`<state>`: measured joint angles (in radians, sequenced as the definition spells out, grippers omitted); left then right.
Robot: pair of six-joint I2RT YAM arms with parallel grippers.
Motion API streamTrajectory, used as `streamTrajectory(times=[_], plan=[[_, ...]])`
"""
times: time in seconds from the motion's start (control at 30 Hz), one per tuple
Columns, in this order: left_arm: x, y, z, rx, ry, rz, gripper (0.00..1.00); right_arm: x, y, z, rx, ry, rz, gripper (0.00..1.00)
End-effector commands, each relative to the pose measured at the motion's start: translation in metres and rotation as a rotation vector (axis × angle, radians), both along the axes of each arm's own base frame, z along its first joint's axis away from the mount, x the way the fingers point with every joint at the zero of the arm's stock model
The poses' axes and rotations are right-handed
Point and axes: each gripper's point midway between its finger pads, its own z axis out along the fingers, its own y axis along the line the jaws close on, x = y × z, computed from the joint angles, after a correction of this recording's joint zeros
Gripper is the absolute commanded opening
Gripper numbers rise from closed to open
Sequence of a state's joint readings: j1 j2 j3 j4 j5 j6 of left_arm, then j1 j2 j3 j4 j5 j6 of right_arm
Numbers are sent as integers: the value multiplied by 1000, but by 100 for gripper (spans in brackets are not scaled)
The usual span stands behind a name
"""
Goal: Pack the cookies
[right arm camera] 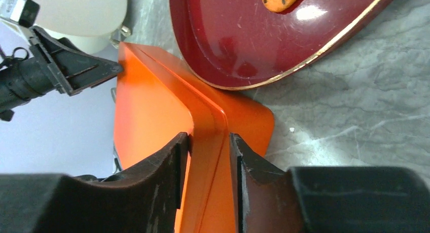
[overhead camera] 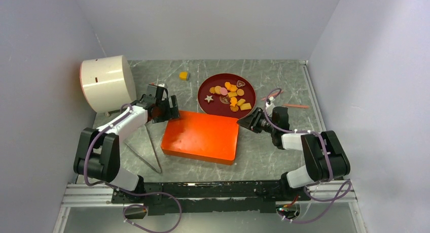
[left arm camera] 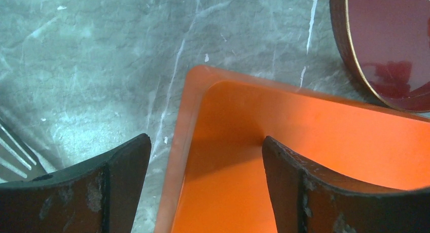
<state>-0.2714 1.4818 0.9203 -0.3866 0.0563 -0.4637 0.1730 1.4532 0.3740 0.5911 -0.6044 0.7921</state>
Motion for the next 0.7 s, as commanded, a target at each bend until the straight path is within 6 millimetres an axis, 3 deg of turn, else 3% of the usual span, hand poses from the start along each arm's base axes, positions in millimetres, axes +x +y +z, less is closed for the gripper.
streamTrajectory(times=[0.0,0.2,0.33,0.43,0.67], plan=[[0,1,-12,13,17,-20,84,-26,-13,-56,-74,180,-26,32],[-6,-2,-19,-5,44,-28,82,-36,-26,-85,-125,304,-89,19],[-8,-3,-21,-13,48,-29,82,-35,-25,-87,-132,304,-75,19],[-9,-2,-17,-7,47,-30,82,-26,-18,-71,-102,254,-40,24],[-7,9,19,28,-36,-3,84,-8,-11,-18,-88,120,11,41]])
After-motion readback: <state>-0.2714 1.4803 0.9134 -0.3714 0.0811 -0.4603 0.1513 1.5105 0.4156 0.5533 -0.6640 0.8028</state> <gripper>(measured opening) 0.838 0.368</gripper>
